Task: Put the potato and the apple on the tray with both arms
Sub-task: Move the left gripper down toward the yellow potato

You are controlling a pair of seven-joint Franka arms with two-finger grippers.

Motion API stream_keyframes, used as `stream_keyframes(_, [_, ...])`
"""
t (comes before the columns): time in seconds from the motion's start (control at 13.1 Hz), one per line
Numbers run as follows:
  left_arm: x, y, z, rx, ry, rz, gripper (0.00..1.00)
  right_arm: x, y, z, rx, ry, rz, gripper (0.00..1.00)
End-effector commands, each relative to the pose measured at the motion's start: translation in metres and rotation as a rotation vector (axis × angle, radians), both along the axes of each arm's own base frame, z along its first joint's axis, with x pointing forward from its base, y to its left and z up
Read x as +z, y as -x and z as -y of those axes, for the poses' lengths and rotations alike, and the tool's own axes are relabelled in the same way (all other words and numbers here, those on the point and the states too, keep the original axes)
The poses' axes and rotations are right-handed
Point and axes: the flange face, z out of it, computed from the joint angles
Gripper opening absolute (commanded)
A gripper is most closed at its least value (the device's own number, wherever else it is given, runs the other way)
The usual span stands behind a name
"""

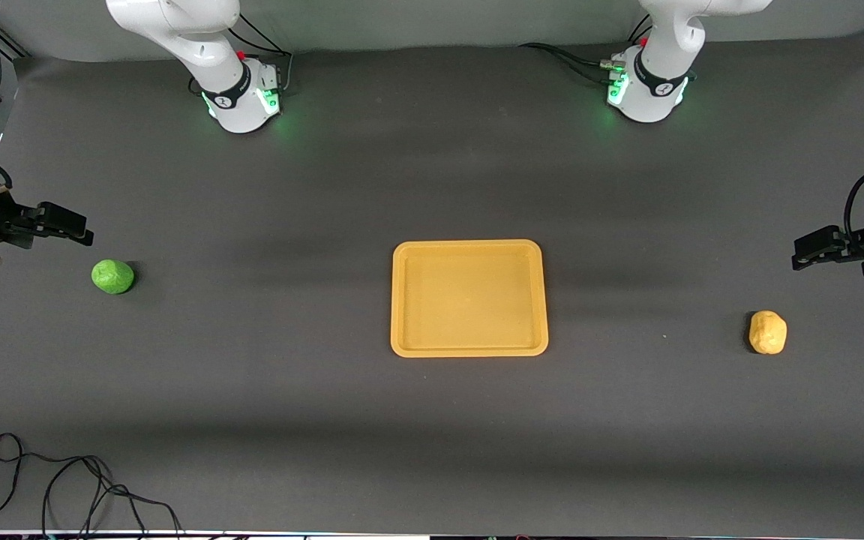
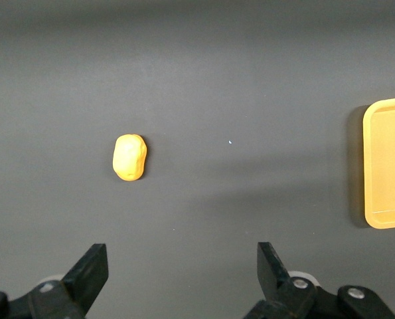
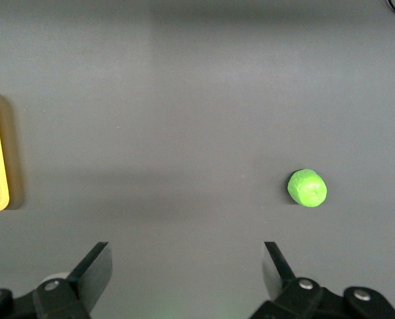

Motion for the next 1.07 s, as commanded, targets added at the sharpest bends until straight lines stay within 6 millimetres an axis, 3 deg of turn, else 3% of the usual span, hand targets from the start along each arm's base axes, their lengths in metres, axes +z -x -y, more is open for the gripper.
stream_keyframes(0.0, [0.005, -0.003, 0.004, -0.006, -0.005, 0.01, 1.0, 0.007, 0.0, -0.002, -0.021, -0.021, 0.009, 1.0])
stream_keyframes(0.23, [0.0, -0.003, 0.001, -0.003, -0.006, 0.001, 1.0, 0.007, -0.001, -0.002, -0.02, -0.022, 0.014, 1.0])
stream_keyframes(0.38, [-0.027, -0.006, -0.016, 0.005, -0.007, -0.013, 1.0, 0.007, -0.002, -0.003, -0.017, -0.024, 0.024, 1.0])
stream_keyframes(0.53, [-0.075, -0.014, -0.046, 0.009, -0.029, -0.001, 0.99, 0.007, -0.002, -0.004, -0.016, -0.022, 0.032, 1.0])
stream_keyframes(0.61, [-0.098, -0.014, -0.08, -0.027, -0.034, 0.002, 0.99, 0.008, -0.002, -0.003, -0.018, -0.022, 0.04, 1.0])
stream_keyframes(0.76, [-0.141, -0.014, -0.125, -0.103, -0.023, -0.027, 0.99, 0.009, -0.002, -0.003, -0.018, -0.021, 0.046, 1.0])
stream_keyframes(0.84, [-0.169, -0.018, -0.134, -0.099, -0.018, -0.05, 0.99, 0.008, -0.002, -0.003, -0.018, -0.021, 0.044, 1.0])
stream_keyframes(0.99, [-0.248, -0.015, -0.138, -0.137, -0.014, -0.133, 0.9, 0.008, -0.003, -0.003, -0.016, -0.021, 0.044, 1.0])
